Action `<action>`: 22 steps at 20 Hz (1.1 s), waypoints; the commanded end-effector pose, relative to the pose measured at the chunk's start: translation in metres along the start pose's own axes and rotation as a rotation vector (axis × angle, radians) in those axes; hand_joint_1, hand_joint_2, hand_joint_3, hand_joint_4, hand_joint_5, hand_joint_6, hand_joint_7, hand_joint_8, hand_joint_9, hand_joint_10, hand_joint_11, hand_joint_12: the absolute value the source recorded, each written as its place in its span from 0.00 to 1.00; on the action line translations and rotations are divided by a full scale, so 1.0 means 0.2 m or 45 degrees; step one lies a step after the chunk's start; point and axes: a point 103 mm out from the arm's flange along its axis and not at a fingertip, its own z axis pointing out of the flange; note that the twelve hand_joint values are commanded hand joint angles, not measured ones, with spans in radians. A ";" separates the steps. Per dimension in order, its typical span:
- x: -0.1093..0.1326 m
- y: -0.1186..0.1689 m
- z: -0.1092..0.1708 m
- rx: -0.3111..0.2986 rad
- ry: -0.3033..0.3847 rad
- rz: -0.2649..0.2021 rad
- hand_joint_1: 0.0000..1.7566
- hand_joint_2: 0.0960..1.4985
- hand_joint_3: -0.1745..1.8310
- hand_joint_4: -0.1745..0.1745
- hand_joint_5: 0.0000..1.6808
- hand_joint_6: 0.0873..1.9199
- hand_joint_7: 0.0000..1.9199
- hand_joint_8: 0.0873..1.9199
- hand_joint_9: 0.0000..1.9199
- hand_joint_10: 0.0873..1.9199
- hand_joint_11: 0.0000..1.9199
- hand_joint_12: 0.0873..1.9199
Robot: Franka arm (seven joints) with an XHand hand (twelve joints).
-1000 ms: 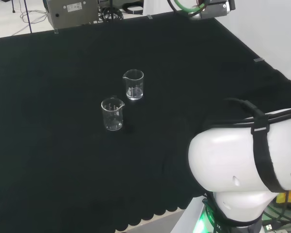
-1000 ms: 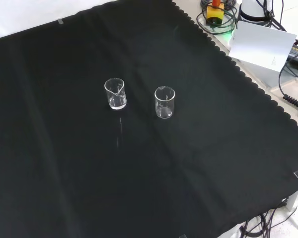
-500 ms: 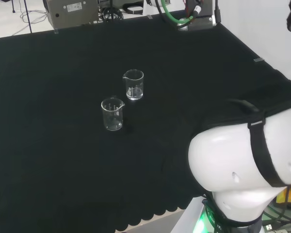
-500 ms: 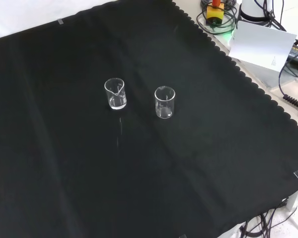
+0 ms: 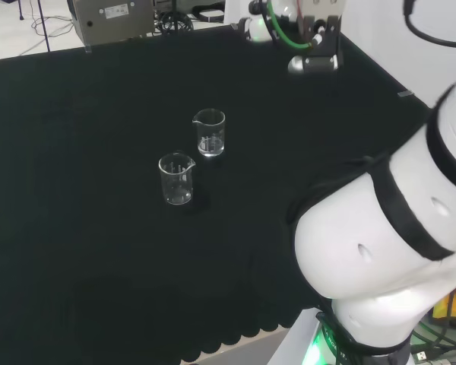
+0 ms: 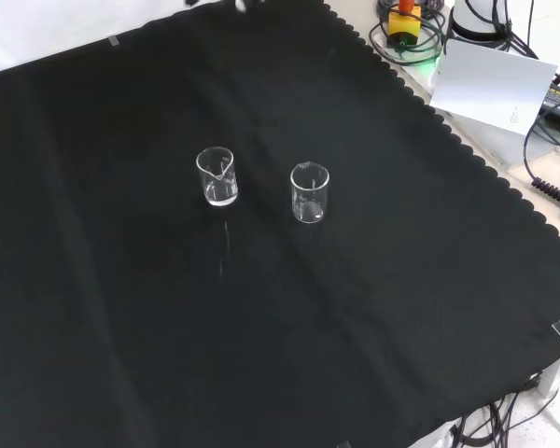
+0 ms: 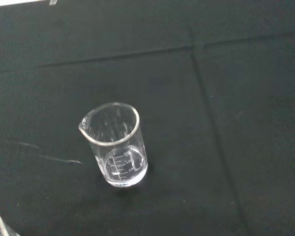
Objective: Pick up the beaker on the right.
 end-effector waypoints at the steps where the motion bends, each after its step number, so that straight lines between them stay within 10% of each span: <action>1: -0.07 0.29 0.29 -0.016 0.074 -0.122 0.01 0.87 0.21 0.39 0.22 0.00 0.00 0.27 0.09 0.34 0.00 0.72; 22: -0.01 0.56 0.76 0.155 0.191 -0.241 0.33 0.65 0.16 0.32 0.25 0.00 0.11 0.34 0.20 0.35 0.05 0.72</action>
